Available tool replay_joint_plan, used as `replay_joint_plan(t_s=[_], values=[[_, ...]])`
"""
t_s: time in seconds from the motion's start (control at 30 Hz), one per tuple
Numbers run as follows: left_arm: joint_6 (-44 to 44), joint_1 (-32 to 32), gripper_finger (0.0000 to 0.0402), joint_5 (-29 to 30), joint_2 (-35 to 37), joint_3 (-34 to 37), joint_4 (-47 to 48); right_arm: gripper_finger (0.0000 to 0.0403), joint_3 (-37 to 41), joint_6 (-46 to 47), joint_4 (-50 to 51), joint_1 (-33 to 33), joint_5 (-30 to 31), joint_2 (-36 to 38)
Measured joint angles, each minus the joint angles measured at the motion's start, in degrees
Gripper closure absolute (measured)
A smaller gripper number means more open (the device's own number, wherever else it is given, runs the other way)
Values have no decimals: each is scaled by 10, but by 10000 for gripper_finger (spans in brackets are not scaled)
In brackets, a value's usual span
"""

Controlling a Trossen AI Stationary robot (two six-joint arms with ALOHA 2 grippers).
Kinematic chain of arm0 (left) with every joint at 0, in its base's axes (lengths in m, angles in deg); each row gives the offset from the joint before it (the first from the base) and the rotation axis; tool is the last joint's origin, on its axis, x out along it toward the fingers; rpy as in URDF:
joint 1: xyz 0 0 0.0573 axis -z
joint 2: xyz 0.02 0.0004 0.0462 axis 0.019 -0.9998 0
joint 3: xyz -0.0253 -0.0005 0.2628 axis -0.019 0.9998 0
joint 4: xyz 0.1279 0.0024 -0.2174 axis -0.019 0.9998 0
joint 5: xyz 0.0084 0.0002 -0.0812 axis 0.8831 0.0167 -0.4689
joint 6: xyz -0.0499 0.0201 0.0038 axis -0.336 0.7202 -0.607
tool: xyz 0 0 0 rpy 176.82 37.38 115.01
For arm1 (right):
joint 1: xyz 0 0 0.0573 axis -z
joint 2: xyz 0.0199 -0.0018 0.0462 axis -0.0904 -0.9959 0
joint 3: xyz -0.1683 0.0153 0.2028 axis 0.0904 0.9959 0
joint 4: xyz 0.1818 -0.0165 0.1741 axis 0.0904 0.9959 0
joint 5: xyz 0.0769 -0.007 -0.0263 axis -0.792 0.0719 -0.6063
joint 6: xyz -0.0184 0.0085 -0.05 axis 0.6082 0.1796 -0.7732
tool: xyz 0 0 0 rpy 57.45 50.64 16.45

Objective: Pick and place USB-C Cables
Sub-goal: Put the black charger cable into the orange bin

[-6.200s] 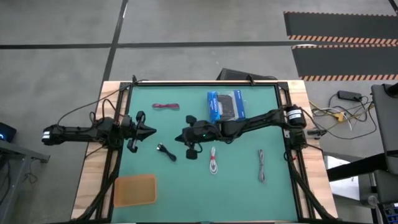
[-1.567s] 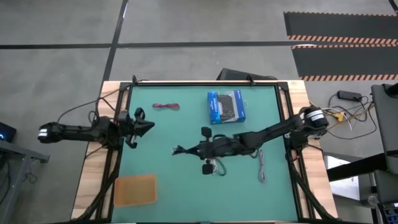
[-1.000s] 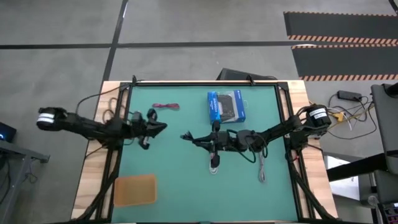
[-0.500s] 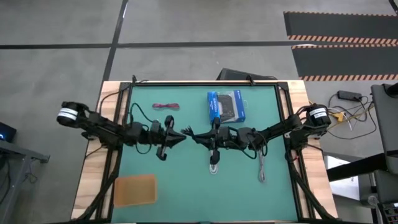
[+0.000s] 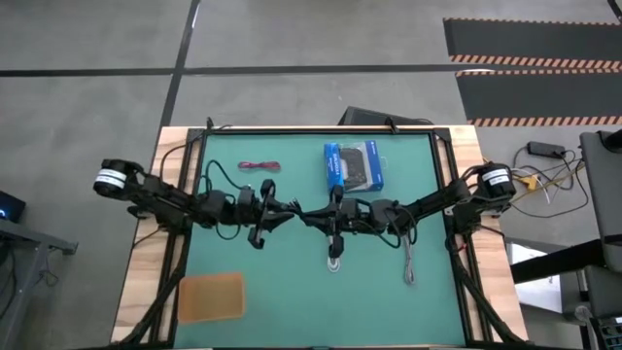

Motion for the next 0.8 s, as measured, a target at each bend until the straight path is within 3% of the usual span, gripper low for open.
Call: replay_joint_plan(t_s=[0.23, 0.4, 0.6, 0.8], values=[[3, 1, 211, -1, -31, -27, 7, 383, 0, -2, -3, 0, 2, 0], [11, 1, 187, -1, -63, -48, 2, 383, 0, -2, -2, 3, 2, 0], [16, 1, 216, -1, -63, -51, -9, 383, 0, -3, -1, 3, 3, 0], [14, 1, 309, 0, -54, -51, -5, 372, 0, -3, 2, 3, 2, 0]])
